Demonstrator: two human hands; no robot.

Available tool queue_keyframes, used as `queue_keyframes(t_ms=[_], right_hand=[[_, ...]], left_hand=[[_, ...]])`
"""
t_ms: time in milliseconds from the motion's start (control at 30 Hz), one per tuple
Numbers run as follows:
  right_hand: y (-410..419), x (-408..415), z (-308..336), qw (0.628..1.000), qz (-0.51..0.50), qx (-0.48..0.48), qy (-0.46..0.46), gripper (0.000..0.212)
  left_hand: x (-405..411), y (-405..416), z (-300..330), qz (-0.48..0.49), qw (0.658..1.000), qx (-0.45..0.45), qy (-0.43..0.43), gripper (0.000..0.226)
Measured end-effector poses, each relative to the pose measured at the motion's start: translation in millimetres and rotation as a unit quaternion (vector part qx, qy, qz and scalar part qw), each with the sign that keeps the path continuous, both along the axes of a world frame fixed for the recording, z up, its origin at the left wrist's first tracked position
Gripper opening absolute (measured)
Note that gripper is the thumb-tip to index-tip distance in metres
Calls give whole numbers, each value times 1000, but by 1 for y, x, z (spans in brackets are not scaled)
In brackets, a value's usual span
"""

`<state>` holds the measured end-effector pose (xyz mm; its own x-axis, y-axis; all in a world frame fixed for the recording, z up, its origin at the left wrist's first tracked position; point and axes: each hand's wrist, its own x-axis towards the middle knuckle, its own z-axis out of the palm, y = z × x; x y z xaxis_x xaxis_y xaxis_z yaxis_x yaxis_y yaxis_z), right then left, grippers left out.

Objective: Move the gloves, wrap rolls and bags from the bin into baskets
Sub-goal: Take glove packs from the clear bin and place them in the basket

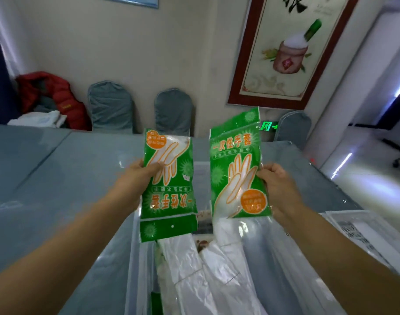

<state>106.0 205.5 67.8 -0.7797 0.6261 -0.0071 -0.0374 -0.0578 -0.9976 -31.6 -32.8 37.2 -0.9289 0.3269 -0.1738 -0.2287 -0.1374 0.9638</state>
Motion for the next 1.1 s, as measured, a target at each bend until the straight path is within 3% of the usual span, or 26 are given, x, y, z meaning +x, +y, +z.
queue_keyframes(t_ms=[133, 267, 400, 467, 533, 600, 700, 767, 833, 900, 1100], right_hand=[[0, 15, -3, 998, 17, -59, 3, 14], [-2, 22, -30, 997, -24, -70, -24, 18], [-1, 29, -51, 992, -66, 33, -101, 10], [0, 33, -50, 982, -106, 116, -100, 9], [3, 36, -42, 943, -166, 284, -47, 29], [6, 35, -27, 860, -171, 481, 23, 40], [4, 24, -4, 701, -52, 709, 48, 39], [3, 14, 2, 595, 55, 801, 16, 43], [6, 8, 6, 532, 108, 840, -20, 44], [10, 5, 12, 519, 95, 849, -34, 42], [17, 7, 21, 545, 101, 832, -15, 30]], left_hand=[[20, 38, -6, -41, 999, -13, -13, 11], [46, 72, -12, -91, 990, 55, -87, 18], [64, 91, -17, -141, 984, 73, -86, 11], [65, 93, -16, -135, 986, 62, -73, 18], [64, 93, -13, -133, 989, 46, -45, 29], [63, 93, -9, -145, 988, 42, -19, 32], [65, 95, -5, -168, 986, 10, 14, 33], [68, 97, -3, -183, 982, 1, 33, 31], [69, 98, -4, -196, 980, 23, 39, 29], [69, 97, -4, -201, 978, 26, 46, 20], [64, 93, -4, -237, 971, 24, 11, 23]])
